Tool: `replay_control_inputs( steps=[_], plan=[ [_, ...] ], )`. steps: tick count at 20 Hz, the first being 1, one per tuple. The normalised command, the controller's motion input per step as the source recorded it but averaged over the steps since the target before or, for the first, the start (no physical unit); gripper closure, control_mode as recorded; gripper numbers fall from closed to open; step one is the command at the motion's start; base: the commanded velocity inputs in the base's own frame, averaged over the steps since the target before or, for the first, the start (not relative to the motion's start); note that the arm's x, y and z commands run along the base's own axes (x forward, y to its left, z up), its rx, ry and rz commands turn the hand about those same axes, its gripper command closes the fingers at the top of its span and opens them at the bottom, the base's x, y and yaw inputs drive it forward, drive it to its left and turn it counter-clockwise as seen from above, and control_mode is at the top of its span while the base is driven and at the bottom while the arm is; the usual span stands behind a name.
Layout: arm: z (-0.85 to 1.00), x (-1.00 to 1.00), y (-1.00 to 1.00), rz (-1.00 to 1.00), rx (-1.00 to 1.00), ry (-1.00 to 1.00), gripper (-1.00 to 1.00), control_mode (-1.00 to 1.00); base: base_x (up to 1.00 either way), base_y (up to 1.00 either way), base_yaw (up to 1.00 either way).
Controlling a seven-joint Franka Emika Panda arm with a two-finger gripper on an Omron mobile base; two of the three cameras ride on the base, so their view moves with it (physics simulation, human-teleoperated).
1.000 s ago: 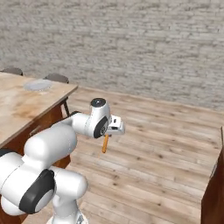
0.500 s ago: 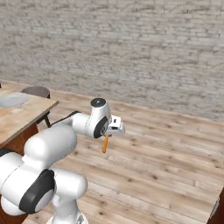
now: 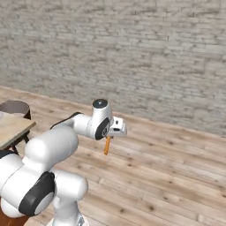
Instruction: Take the fork and place it on the left side of the plate. Then take the spoon and place it on the right side of the plate. Make sure they're directly next to the plate.
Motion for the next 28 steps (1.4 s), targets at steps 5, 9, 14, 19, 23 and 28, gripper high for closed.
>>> replay_control_inputs(
  steps=[5, 9, 14, 19, 23, 28],
  plan=[
    [0.00, 0.00, 0.00, 0.00, 0.00, 0.00, 1.00, 1.00, 0.93, 0.00, 0.24],
    [0.00, 0.00, 0.00, 0.00, 0.00, 0.00, 1.00, 1.00, 0.92, 0.00, 0.28],
    [0.00, 0.00, 0.00, 0.00, 0.00, 0.00, 1.00, 1.00, 0.80, 0.00, 0.45],
    [0.00, 0.00, 0.00, 0.00, 0.00, 0.00, 1.00, 1.00, 0.65, 0.00, 0.57],
    [0.00, 0.00, 0.00, 0.00, 0.00, 0.00, 1.00, 1.00, 0.56, 0.00, 0.61],
    [0.00, 0.00, 0.00, 0.00, 0.00, 0.00, 1.00, 1.00, 0.57, -0.02, 0.59]
  ],
)
